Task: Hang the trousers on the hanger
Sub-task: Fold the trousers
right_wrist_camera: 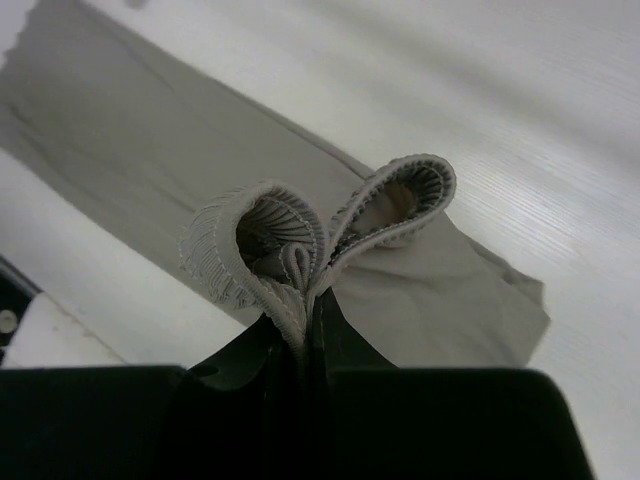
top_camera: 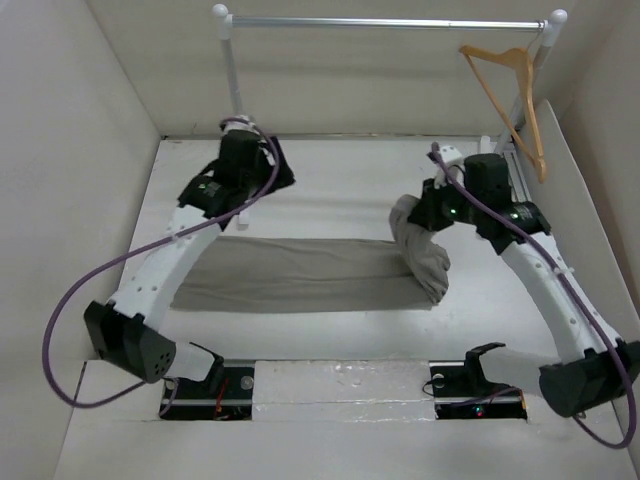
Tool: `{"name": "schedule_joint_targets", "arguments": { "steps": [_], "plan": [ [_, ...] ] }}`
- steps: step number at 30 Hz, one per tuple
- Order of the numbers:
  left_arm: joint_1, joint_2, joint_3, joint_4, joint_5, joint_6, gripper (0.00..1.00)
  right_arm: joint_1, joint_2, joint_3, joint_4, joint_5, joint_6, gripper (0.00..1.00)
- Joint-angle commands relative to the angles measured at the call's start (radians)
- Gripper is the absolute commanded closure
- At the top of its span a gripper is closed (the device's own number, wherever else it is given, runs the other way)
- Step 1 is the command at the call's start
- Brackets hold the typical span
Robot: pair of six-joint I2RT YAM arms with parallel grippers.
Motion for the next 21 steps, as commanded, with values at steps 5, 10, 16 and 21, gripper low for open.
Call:
{"name": "schedule_joint_targets", "arguments": {
  "steps": [5,10,16,21],
  "plan": [
    [0.236,-0.136,0.144,-0.066,0.008,0.065,0.28,0.387,0.276,0.231,0.322,0.151,0.293,1.00],
    [0.351,-0.158,0.208,-0.067,-0.015,0.100,0.27,0.552,0.534,0.475,0.362,0.142,0.335,1.00],
    [0.384,-0.158,0.320,-0.095,-0.108,0.126,0.26,0.711,0.900,0.855,0.367,0.053,0.393,1.00],
    [0.384,-0.162,0.398,-0.132,-0.210,0.166,0.26,0.816,1.140,1.045,0.479,-0.077,0.507,0.54]
  ]
}}
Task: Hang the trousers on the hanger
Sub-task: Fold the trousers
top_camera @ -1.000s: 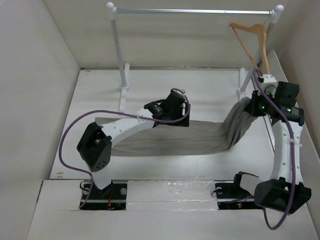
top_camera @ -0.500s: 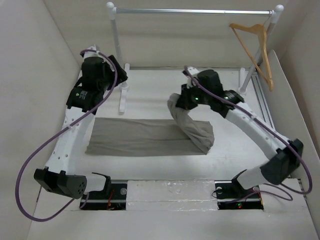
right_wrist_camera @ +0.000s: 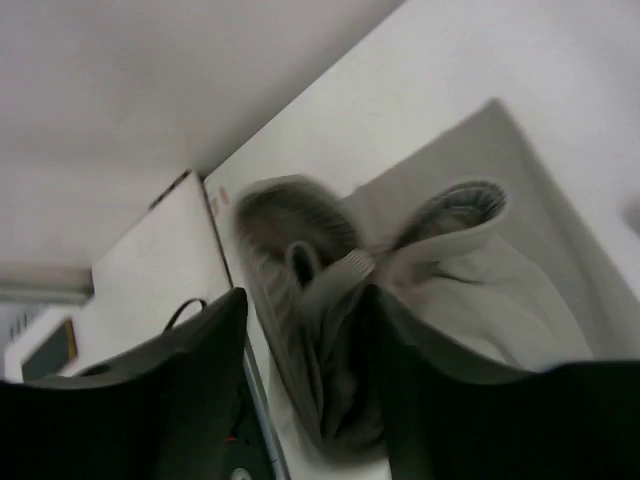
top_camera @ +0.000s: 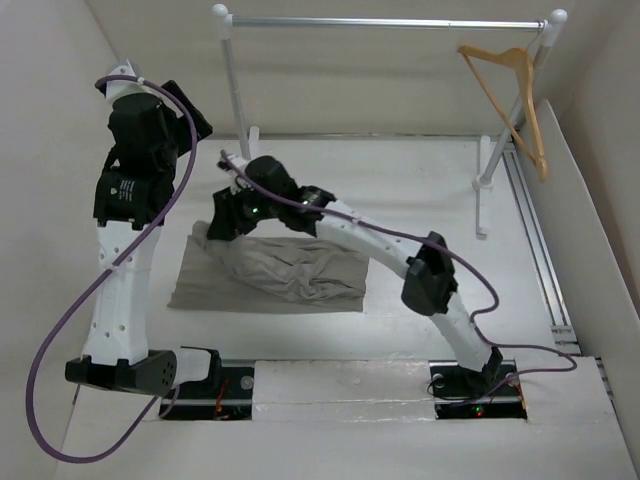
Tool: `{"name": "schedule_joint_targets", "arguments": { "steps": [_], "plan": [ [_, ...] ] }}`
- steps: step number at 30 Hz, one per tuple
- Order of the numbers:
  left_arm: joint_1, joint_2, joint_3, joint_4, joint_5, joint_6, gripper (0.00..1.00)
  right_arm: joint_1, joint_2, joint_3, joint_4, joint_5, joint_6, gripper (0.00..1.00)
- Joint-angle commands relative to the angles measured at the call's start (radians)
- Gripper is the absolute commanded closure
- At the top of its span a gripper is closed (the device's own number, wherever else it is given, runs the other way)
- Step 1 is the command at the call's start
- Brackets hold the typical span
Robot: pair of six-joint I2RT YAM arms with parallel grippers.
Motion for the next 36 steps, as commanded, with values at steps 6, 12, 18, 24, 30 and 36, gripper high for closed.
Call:
{"name": "schedule_joint_targets", "arguments": {
  "steps": [6,12,18,24,30,36],
  "plan": [
    [0.004,-0.067,-0.042,-0.014,-0.110,0.053,0.25,0.025,-0.043,-0.099,0.141,-0.083,-0.014,0.00],
    [-0.005,-0.099,-0.241,0.018,-0.019,0.060,0.26,-0.139,-0.441,-0.643,0.172,0.006,-0.129,0.28],
    [-0.070,-0.016,-0.526,-0.061,0.009,0.051,0.48,-0.219,-0.666,-0.934,-0.008,0.066,-0.362,1.00],
    [0.018,-0.039,-0.654,-0.093,-0.062,-0.118,0.58,-0.219,-0.790,-1.144,-0.004,0.046,-0.449,0.71],
    [0.068,-0.071,-0.674,-0.132,-0.141,-0.196,0.30,-0.252,-0.816,-1.227,0.071,-0.021,-0.459,0.50],
    [0.214,0.085,-0.763,-0.060,0.005,-0.161,0.35,-0.328,-0.830,-1.241,0.065,-0.058,-0.518,0.47]
  ]
}}
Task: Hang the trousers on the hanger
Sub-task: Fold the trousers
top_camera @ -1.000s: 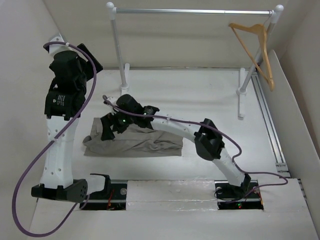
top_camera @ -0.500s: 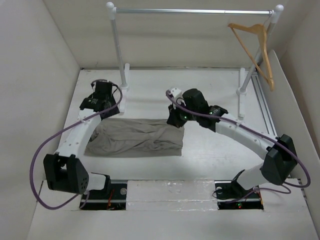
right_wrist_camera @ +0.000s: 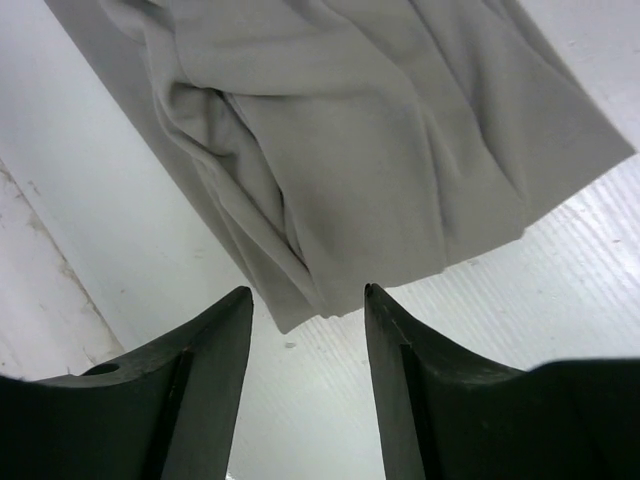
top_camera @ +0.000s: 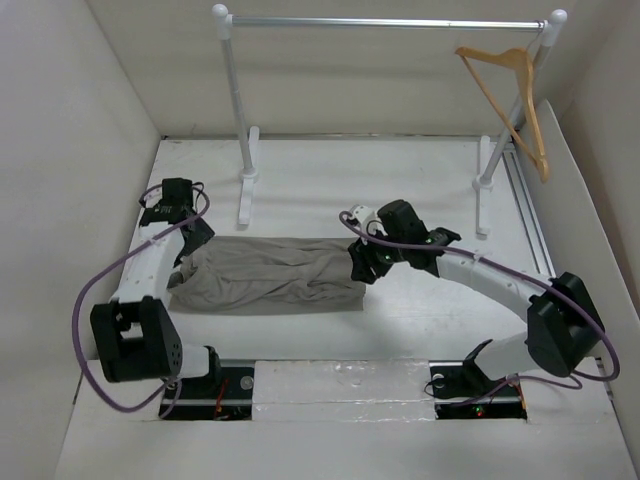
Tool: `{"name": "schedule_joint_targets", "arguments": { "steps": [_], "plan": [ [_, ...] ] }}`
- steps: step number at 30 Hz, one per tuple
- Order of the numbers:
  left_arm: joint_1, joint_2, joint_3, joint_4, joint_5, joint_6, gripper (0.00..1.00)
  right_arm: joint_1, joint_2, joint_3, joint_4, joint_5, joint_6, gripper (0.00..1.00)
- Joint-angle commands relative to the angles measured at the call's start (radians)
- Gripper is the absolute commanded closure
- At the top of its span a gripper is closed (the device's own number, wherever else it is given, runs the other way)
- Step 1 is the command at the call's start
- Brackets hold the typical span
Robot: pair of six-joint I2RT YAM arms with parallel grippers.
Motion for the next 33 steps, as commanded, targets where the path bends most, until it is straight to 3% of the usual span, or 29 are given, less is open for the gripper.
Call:
{"name": "schedule_joint_targets", "arguments": {
  "steps": [1,5,6,7,8,9,10,13,14,15,17,19,25,26,27,30,31,33],
  "plan": [
    [0.044,0.079,-0.051,0.019,0.058,-0.006,0.36,-0.033,-0.044,-0.001,0.047,-0.045,-0.063,0.45],
    [0.044,0.141,-0.063,0.057,0.088,0.009,0.43,-0.077,-0.049,-0.013,-0.005,-0.043,-0.109,0.37],
    [0.044,0.164,-0.072,0.075,0.100,0.018,0.63,-0.078,-0.032,-0.019,-0.017,-0.065,-0.130,0.37],
    [0.044,0.165,-0.072,0.076,0.100,0.018,0.63,-0.078,-0.023,-0.019,-0.027,-0.071,-0.139,0.37],
    [0.053,0.191,-0.072,0.086,0.106,0.018,0.74,-0.078,-0.014,-0.019,-0.030,-0.076,-0.148,0.38],
    [0.053,0.200,-0.069,0.091,0.109,0.018,0.94,-0.078,-0.006,-0.017,-0.031,-0.083,-0.156,0.40],
    [0.062,0.208,-0.068,0.097,0.108,0.017,1.00,-0.064,0.005,-0.013,-0.040,-0.091,-0.170,0.43],
    [0.072,0.218,-0.054,0.114,0.065,0.006,1.00,-0.036,0.029,0.003,-0.028,-0.094,-0.175,0.66],
    [0.085,0.217,-0.033,0.123,0.045,-0.002,1.00,-0.024,0.044,0.006,-0.021,-0.102,-0.170,0.84],
    [0.098,0.217,-0.033,0.123,0.029,-0.002,1.00,-0.024,0.054,0.007,-0.021,-0.102,-0.170,0.84],
    [0.108,0.217,-0.023,0.141,-0.009,-0.009,1.00,0.004,0.072,0.006,0.005,-0.113,-0.165,0.96],
    [0.139,0.231,-0.014,0.151,-0.052,-0.026,1.00,0.024,0.095,0.018,0.024,-0.093,-0.162,0.97],
    [0.159,0.255,0.026,0.132,-0.121,-0.052,0.98,0.082,0.149,0.081,0.044,0.051,-0.130,0.68],
    [0.159,0.245,0.027,0.131,-0.116,-0.045,0.93,0.082,0.158,0.081,0.050,0.062,-0.124,0.65],
    [0.159,0.232,0.026,0.135,-0.097,-0.037,0.79,0.082,0.164,0.079,0.059,0.071,-0.121,0.65],
    [0.159,0.177,0.038,0.140,-0.041,0.000,0.48,0.091,0.201,0.087,0.082,0.107,-0.107,0.66],
    [0.159,0.151,0.047,0.135,-0.034,0.009,0.42,0.100,0.222,0.091,0.073,0.122,-0.106,0.67],
    [0.150,0.122,0.072,0.123,-0.001,0.035,0.41,0.110,0.233,0.099,0.065,0.140,-0.104,0.68]
  ]
}}
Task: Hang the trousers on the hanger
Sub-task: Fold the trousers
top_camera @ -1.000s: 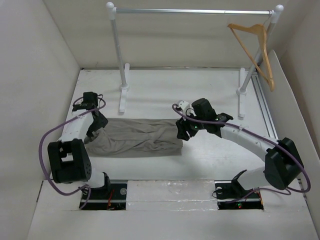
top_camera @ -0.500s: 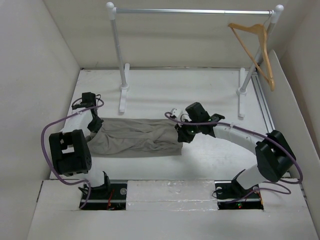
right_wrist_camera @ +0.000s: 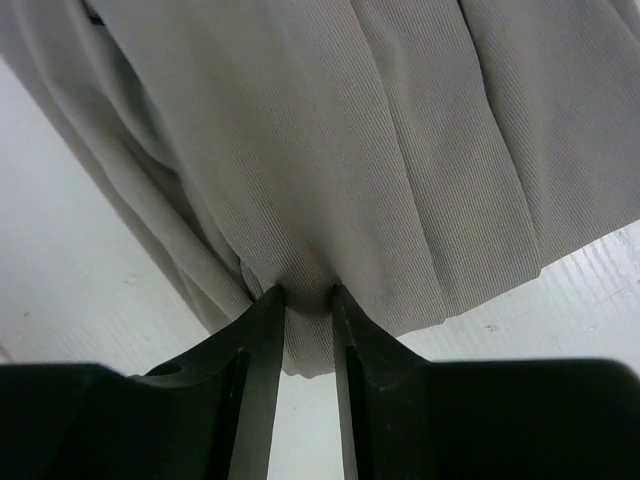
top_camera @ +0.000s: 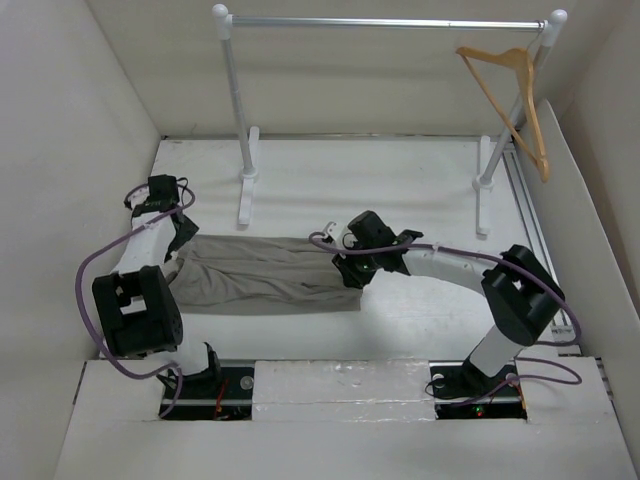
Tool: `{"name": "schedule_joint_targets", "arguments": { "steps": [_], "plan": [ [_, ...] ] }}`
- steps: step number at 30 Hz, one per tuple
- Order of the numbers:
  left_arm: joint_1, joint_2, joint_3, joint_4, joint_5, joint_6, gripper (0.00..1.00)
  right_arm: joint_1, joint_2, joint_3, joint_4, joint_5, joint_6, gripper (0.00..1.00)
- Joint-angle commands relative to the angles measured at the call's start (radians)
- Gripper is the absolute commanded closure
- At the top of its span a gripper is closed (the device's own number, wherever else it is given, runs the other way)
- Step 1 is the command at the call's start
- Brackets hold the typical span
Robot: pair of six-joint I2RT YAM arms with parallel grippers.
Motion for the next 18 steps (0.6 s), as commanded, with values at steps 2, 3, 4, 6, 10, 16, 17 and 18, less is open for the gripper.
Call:
{"name": "schedule_joint_targets", "arguments": {
  "steps": [2,3,4,6,10,16,17,18],
  "plan": [
    [-0.042,-0.138,0.093,-0.045,0.013,0.045,0.44,0.033,0.021,0.040,0.036,0.057,0.017,0.70],
    [-0.105,-0.157,0.095,-0.055,-0.001,0.051,0.50,0.033,0.022,0.046,0.031,0.057,0.017,0.70],
    [-0.142,-0.203,0.090,-0.059,0.002,0.068,0.55,0.033,0.024,0.049,0.025,0.060,0.019,0.70],
    [-0.253,-0.238,0.054,-0.075,0.062,0.059,0.64,0.046,0.018,0.049,0.019,0.078,0.025,0.81],
    [-0.419,-0.258,-0.084,-0.095,0.189,-0.059,0.64,0.067,0.004,0.044,0.010,0.091,0.037,0.99],
    [-0.432,-0.258,-0.267,-0.026,0.254,-0.113,0.53,0.098,-0.047,0.015,-0.030,0.114,0.045,1.00],
    [-0.432,-0.251,-0.273,-0.029,0.239,-0.112,0.53,0.098,-0.057,0.008,-0.036,0.115,0.046,1.00],
    [-0.432,-0.243,-0.275,-0.031,0.229,-0.112,0.53,0.107,-0.071,0.003,-0.041,0.117,0.046,1.00]
  ]
}}
